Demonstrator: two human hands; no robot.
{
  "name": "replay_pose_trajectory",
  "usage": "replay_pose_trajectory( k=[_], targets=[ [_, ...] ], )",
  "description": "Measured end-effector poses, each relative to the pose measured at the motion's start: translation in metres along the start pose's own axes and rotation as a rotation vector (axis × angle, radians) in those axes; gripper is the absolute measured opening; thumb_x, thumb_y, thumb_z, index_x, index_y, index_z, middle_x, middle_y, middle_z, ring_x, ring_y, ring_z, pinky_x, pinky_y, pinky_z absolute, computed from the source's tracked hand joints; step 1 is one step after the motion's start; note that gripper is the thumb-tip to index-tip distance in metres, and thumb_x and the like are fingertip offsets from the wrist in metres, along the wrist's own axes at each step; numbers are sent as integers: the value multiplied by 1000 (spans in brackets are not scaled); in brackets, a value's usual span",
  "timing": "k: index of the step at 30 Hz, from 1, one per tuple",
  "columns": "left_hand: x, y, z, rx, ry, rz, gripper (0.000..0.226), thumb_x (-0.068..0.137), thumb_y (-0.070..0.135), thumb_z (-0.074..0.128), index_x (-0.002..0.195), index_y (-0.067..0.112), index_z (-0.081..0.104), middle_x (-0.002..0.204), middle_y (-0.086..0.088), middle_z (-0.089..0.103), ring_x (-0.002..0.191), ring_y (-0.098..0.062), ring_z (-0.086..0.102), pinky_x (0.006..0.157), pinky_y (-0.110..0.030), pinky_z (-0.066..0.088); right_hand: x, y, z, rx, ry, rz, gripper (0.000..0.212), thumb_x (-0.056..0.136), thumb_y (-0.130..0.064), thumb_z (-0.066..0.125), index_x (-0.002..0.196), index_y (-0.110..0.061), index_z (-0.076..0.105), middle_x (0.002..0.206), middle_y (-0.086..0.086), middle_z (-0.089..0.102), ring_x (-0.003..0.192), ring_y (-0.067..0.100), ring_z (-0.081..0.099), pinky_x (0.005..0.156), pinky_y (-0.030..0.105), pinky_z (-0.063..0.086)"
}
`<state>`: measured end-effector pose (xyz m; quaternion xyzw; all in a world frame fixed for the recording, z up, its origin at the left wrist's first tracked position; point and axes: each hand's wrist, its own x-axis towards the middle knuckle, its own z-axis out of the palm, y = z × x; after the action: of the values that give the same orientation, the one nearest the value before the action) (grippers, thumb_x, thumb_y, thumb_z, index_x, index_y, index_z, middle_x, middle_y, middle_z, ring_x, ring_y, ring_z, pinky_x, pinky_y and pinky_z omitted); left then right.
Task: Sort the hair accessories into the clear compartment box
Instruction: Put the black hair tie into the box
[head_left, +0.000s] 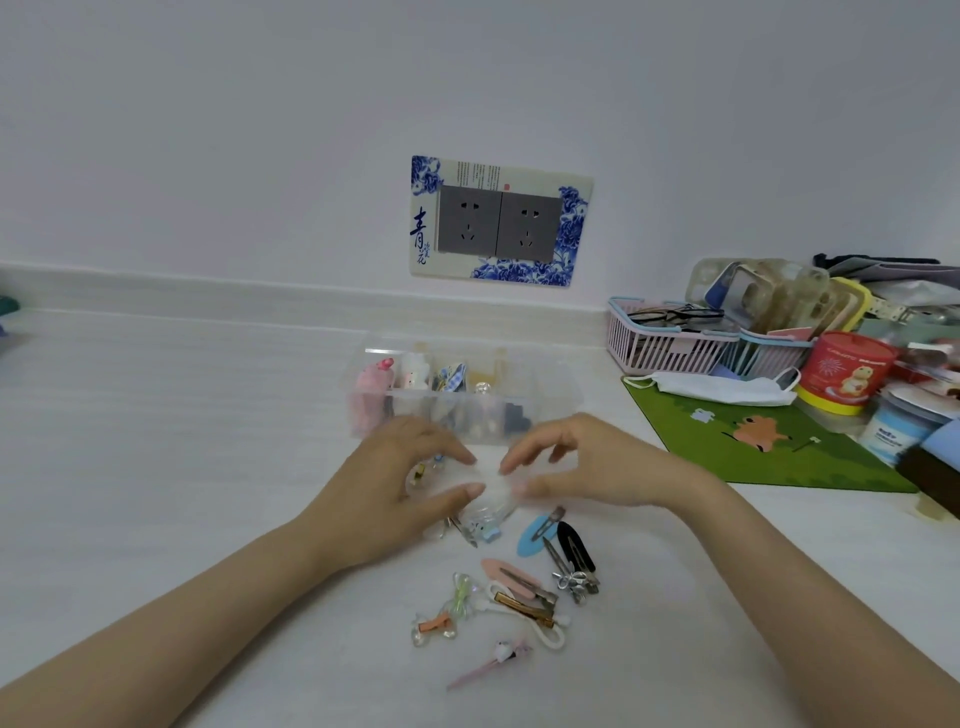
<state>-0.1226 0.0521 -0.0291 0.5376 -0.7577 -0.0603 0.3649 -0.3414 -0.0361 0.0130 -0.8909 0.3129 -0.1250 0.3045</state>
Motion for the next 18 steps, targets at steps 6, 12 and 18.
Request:
replay_pose_trajectory(
  k=[6,12,18],
  targets=[
    [-1,11,8,31,-72,34,35,63,62,71,82,34,68,88,17,62,91,2,51,82,-17,41,1,13,9,21,-60,3,21,70,-34,80,90,-30,74,96,-10,67,86,-3,56,72,4,35],
    [-2,6,6,26,-117,43,31,65,60,71,80,33,68,87,18,62,90,1,52,79,-23,45,3,11,14,79,-6,7,10,69,-33,80,75,-33,73,92,-4,69,81,0,58,75,14,42],
    [3,7,5,-252,-3,-110,27,72,61,58,77,39,71,83,16,67,88,0,57,79,-15,42,4,3,17,336,129,-25,14,76,-26,76,89,-25,74,92,-4,74,88,8,68,82,21,54]
  ],
)
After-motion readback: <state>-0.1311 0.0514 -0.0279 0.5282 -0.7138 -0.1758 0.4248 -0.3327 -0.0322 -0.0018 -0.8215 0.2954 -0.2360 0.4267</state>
